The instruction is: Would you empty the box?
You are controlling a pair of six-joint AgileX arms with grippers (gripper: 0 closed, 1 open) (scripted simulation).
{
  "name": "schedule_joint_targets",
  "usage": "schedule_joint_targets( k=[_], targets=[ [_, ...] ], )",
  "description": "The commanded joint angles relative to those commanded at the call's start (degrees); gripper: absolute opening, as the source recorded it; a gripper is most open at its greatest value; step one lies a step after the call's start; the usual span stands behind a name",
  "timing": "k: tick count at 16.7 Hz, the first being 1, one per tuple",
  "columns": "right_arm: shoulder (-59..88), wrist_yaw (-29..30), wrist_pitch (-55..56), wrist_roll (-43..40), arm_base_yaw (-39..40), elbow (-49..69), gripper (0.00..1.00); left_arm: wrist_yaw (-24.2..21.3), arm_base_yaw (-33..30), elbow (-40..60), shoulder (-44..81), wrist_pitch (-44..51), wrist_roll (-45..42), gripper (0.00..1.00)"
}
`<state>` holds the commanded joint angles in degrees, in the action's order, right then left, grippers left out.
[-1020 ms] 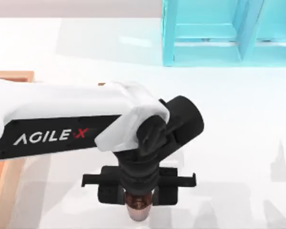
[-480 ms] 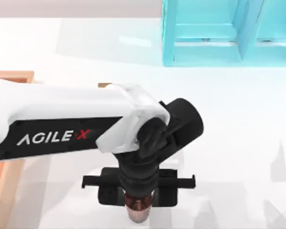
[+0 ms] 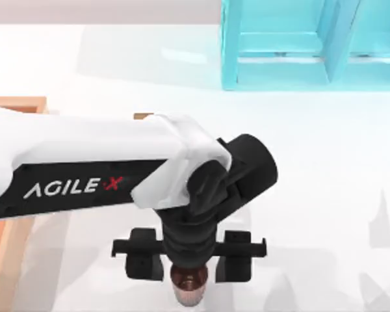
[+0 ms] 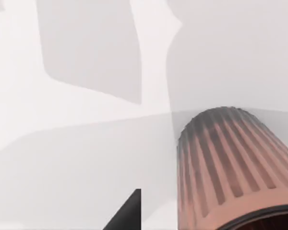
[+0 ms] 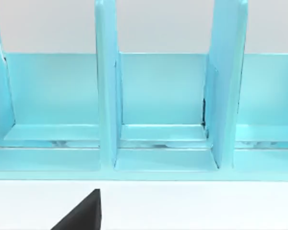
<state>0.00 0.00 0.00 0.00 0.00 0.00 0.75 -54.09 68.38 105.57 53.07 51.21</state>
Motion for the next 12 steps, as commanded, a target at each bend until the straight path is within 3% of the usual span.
schedule_joint_targets(
  k=[12],
  targets=[
    [0.0, 0.0, 0.0, 0.0, 0.0, 0.0, 1.0, -0.11, -0.25, 2.1, -0.43, 2.22, 0.22, 1.0]
  ],
)
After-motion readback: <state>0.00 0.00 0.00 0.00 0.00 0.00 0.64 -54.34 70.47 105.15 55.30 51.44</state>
